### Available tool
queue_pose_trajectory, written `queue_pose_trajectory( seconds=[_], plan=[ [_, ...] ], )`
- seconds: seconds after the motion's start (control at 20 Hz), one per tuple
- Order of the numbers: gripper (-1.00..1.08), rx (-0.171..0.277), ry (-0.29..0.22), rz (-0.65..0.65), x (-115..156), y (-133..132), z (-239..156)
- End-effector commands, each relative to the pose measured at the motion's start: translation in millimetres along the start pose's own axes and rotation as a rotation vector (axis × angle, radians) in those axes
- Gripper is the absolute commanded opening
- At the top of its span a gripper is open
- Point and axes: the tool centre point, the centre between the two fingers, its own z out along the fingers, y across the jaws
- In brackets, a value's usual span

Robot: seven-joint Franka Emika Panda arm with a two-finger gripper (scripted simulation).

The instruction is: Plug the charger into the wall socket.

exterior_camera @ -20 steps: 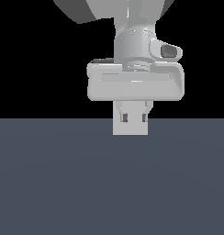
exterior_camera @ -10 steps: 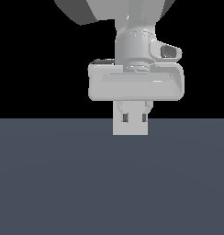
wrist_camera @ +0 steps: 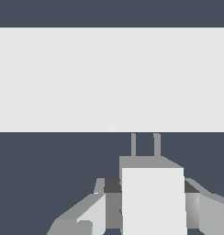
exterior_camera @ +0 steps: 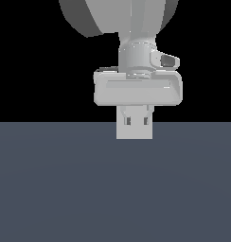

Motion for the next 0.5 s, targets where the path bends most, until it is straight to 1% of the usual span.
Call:
queue_pose_trajectory(
  seconds=[0.0,0.2,0.45],
  plan=[
    [-1.00,0.000,0.000,0.000,8.5,0.0,0.6],
    [-1.00,0.000,0.000,0.000,16.7,-0.1,1.3],
    [-1.00,0.000,0.000,0.000,19.4,0.0,1.5]
  ],
)
